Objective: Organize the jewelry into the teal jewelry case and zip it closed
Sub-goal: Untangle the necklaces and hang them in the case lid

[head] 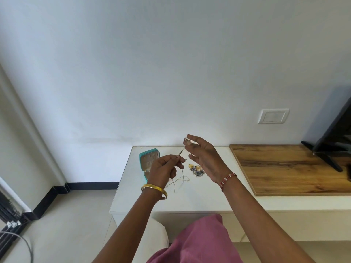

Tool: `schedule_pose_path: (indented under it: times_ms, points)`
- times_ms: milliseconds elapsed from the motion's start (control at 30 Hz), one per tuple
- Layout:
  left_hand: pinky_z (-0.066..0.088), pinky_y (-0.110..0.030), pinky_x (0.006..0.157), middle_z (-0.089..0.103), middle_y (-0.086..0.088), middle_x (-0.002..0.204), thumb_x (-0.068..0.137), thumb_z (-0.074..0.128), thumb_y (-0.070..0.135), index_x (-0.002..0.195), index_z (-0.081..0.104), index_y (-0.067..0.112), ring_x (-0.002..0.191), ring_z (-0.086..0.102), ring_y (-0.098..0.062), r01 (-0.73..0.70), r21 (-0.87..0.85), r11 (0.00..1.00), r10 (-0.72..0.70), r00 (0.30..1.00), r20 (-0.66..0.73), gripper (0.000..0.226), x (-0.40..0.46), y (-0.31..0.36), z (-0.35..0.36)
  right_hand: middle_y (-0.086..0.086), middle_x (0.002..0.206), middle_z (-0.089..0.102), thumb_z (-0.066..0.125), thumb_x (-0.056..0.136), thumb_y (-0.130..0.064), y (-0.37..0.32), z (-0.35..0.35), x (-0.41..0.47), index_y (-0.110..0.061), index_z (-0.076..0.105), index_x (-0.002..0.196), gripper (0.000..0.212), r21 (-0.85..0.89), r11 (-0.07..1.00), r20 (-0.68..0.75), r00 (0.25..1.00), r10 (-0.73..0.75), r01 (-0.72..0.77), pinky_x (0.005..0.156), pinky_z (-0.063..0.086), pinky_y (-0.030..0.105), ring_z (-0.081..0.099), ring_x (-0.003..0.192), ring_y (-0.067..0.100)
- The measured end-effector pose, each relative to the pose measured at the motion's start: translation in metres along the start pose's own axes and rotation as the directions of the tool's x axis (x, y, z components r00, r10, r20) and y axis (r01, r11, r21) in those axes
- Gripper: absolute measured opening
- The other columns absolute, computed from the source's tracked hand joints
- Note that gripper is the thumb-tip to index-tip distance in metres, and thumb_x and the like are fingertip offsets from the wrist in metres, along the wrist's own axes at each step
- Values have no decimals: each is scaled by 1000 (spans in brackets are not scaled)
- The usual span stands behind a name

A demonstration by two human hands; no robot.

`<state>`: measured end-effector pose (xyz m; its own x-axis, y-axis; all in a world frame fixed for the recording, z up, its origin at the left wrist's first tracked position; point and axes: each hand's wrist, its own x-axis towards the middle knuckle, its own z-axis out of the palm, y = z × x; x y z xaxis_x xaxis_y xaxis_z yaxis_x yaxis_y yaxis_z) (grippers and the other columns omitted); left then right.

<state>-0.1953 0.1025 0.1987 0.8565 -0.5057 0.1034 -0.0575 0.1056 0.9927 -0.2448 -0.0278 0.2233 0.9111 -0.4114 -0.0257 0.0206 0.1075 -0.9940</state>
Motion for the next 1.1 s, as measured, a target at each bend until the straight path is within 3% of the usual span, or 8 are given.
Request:
schedule_pose_path:
  times_ms: [200,300,400,600,733,867,1100]
  points:
    - [37,-17,43,64,1,53,92,43,5,69,65,7,37,38,-7,131,-216,968,-119,991,67,31,2,7,-1,4,92,68,52,92,-14,10,-3,-5,-13,53,116,24,-141,977,86,981,174,-161,82,47,28,64,90,22]
    - [37,-16,41,62,0,51,92,45,6,70,64,6,36,39,-7,189,-248,950,-175,982,77,28,3,6,-1,8,92,69,51,92,-12,11,-4,-8,-13,58,99,10,-123,978,181,965,192,-171,83,48,32,66,90,29]
    - [38,-14,40,63,0,49,93,42,5,73,62,3,34,46,-5,211,-284,935,-194,977,87,27,2,9,0,9,91,69,50,92,-10,11,-3,-9,-13,59,92,9,-88,983,224,958,176,-160,79,48,33,65,89,32]
    - [41,-17,44,64,0,52,92,44,5,74,63,5,36,45,-8,228,-288,930,-218,974,70,27,4,4,-1,15,84,67,51,86,3,12,-5,-9,-7,65,93,19,-70,983,216,960,179,-168,83,49,36,63,70,23]
    - [41,-16,44,65,0,52,92,43,5,72,64,5,36,43,-7,232,-283,931,-225,973,58,29,4,1,-2,7,68,63,59,82,5,14,-5,-8,-5,66,95,18,-175,976,190,968,162,-129,74,53,26,59,61,15]
    - [43,-16,43,63,0,49,92,44,3,74,63,4,36,46,-8,256,-321,912,-255,966,46,26,3,-1,-3,7,66,59,67,79,-2,11,-5,-8,-7,68,80,5,-313,947,158,980,123,-68,64,51,19,53,52,7]
    - [45,-17,48,64,1,51,93,44,5,78,63,5,39,51,-7,257,-296,920,-251,966,59,24,5,-3,-8,6,66,56,63,84,-7,13,-2,-7,-9,62,72,12,-334,938,143,979,146,-91,64,50,24,51,58,16]
